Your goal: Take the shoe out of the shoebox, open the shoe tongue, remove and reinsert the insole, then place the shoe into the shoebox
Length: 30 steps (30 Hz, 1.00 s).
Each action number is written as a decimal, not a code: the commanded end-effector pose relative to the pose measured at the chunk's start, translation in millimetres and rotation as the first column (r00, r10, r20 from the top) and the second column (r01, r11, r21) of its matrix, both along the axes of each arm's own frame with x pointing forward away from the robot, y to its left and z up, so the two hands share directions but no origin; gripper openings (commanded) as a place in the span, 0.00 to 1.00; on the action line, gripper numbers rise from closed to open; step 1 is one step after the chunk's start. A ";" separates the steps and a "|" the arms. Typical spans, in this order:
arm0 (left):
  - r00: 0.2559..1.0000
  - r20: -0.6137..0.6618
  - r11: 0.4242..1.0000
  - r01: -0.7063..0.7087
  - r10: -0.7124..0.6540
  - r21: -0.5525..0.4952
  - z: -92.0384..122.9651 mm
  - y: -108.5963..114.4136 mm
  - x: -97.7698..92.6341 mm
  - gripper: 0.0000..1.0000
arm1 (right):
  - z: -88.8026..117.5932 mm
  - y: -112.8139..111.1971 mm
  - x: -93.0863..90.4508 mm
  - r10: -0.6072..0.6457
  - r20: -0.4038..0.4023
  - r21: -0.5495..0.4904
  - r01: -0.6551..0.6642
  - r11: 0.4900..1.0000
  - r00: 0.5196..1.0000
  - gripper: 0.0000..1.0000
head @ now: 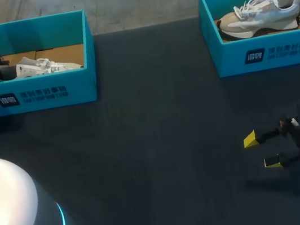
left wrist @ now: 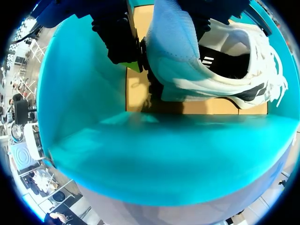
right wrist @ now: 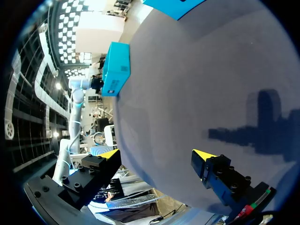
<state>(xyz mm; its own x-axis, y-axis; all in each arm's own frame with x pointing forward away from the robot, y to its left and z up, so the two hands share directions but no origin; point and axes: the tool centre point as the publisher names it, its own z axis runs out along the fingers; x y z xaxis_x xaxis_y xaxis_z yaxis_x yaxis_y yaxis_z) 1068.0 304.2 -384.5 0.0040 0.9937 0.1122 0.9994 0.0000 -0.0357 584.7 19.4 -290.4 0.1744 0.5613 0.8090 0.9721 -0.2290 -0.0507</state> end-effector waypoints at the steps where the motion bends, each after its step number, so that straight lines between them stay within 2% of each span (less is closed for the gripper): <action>1: 1.000 -0.005 1.000 -0.001 0.001 0.000 0.0 1.4 6.0 0.33 | 2.2 -0.6 -3.2 -0.003 0.002 -0.002 0.003 1.000 1.000 1.00; 12: 1.000 -0.006 1.000 -0.006 0.006 -0.006 2.9 2.9 4.0 0.48 | 2.2 -0.6 -3.2 -0.003 0.002 -0.002 0.003 1.000 1.000 1.00; 30: 0.999 0.032 0.999 0.009 -0.008 -0.049 28.5 -0.1 2.3 0.50 | 2.2 -0.6 -3.2 -0.003 0.002 -0.002 0.003 1.000 1.000 1.00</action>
